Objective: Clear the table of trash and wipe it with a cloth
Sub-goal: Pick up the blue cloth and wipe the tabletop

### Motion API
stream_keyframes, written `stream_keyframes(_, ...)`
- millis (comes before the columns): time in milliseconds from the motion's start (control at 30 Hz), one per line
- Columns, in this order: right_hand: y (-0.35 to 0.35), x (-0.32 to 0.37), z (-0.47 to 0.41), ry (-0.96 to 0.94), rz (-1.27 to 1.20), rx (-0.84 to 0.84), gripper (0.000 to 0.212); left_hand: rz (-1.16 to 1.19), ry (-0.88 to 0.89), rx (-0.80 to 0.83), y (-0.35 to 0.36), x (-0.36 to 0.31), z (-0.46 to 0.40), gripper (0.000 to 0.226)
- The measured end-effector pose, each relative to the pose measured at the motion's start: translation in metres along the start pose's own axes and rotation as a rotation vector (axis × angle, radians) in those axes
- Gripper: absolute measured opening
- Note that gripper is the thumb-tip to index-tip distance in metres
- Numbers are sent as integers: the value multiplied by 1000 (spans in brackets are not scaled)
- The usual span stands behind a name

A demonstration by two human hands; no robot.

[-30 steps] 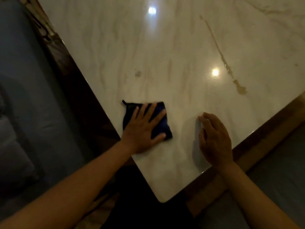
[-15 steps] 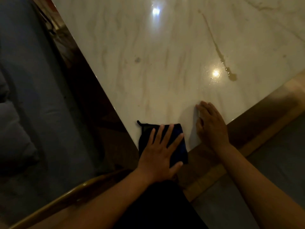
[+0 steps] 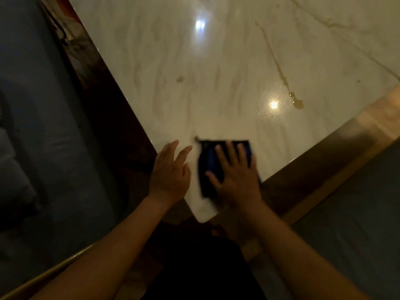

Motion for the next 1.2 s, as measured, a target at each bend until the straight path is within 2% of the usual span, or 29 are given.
stream_keyframes(133, -19, -101, -38, 177, 49, 71, 82, -124, 38, 47, 17, -14, -8, 56)
stream_keyframes(233, -23, -100, -42, 227, 14, 38, 76, -177, 15, 96, 31, -19, -13, 60)
stream_keyframes(367, -12, -26, -5, 31, 10, 11, 68, -158, 3, 55, 33, -23, -19, 59)
stream_keyframes(467, -7, -21, 13, -121, 5, 53, 62, -161, -14, 23, 36, -29, -26, 57)
stream_keyframes(567, -19, -75, -13, -130, 55, 30, 60, -170, -22, 34, 42, -51, -41, 60)
stream_keyframes(767, -57, -252, -81, 103, 52, 14, 63, -183, -31, 87, 70, -128, -92, 64)
stream_keyframes(867, -69, -285, -96, 200, 0, -55, 64, -185, -74, 82, 84, -163, -115, 62)
stream_keyframes(933, -67, -261, -84, 103, 2, -81, 64, -169, -116, 62, 88, -178, -128, 61)
stream_keyframes(1067, -53, -212, -31, -297, -7, 10, 62, -152, -178, 35, 90, -192, -147, 64)
stream_keyframes(1133, -58, -237, -48, -427, 4, 13, 60, -158, -200, 10, 89, -195, -149, 64)
stream_keyframes(1200, -69, -285, -95, -393, 46, -27, 58, -172, -228, -21, 88, -197, -151, 62)
Point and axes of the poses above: each hand's wrist, its own z-axis away from the middle knuckle, its own y-axis out of the palm, x = y × z, the point moved 9 cm from there along -z, towards the middle knuckle, and after that the axes turned 13 degrees about -y, right-handed, at the moved point
